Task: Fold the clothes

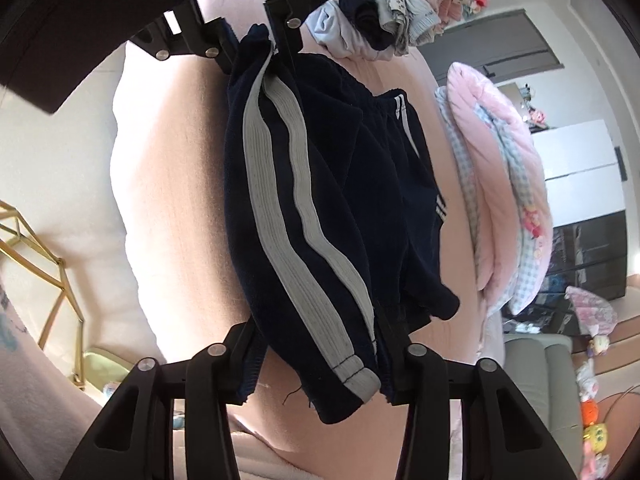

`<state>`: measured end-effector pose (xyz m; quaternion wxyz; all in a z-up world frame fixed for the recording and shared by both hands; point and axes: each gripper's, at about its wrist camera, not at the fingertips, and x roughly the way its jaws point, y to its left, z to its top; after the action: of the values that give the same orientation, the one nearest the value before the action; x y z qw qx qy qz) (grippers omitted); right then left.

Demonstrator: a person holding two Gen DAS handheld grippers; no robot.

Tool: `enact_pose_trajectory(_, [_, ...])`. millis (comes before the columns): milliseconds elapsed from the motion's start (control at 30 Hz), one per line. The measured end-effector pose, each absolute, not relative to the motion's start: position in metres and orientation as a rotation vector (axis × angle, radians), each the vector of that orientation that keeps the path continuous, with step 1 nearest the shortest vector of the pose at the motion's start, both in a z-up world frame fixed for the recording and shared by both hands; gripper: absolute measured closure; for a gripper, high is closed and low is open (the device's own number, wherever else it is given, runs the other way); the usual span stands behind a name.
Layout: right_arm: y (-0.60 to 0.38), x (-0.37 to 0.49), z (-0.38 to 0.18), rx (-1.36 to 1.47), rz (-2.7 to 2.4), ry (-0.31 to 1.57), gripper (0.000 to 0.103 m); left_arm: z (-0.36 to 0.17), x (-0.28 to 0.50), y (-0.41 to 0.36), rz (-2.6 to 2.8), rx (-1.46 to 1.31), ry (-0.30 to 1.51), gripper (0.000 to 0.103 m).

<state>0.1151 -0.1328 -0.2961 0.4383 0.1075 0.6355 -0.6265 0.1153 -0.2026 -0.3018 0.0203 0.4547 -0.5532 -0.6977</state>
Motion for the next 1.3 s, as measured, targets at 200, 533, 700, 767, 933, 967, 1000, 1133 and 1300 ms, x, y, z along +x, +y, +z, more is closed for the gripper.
enact_pose_trajectory(200, [-0.135, 0.109, -0.287, 0.388, -1.617, 1.485, 0.085, -0.288, 0.109, -0.204, -2.214, 1.461, -1.559, 0.085])
enact_pose_trajectory(533, [-0.136, 0.107, -0.258, 0.413, -1.759, 1.414, 0.095, -0.267, 0.108, -0.202, -2.274, 1.453, -1.275, 0.085])
enact_pose_trajectory(700, [-0.131, 0.105, -0.245, 0.448, -1.798, 1.373, 0.095, -0.253, 0.106, -0.2, -2.291, 1.45, -1.193, 0.085])
enact_pose_trajectory(767, [-0.129, 0.108, -0.243, 0.452, -1.804, 1.378, 0.095, -0.25, 0.11, -0.199, -2.288, 1.449, -1.184, 0.085])
enact_pose_trajectory(933, [-0.119, 0.117, -0.236, 0.471, -1.798, 1.365, 0.095, -0.246, 0.12, -0.199, -2.275, 1.45, -1.163, 0.085])
enact_pose_trajectory(967, [-0.117, 0.119, -0.235, 0.475, -1.793, 1.362, 0.095, -0.245, 0.122, -0.199, -2.269, 1.449, -1.158, 0.085])
enact_pose_trajectory(1000, [-0.116, 0.121, -0.235, 0.475, -1.796, 1.368, 0.095, -0.244, 0.123, -0.2, -2.27, 1.446, -1.151, 0.085])
enact_pose_trajectory(1133, [-0.113, 0.124, -0.233, 0.493, -1.796, 1.361, 0.095, -0.24, 0.122, -0.205, -2.265, 1.421, -1.121, 0.085])
enact_pose_trajectory(1300, [-0.118, 0.12, -0.236, 0.499, -1.795, 1.378, 0.095, -0.244, 0.118, -0.206, -2.258, 1.408, -1.142, 0.085])
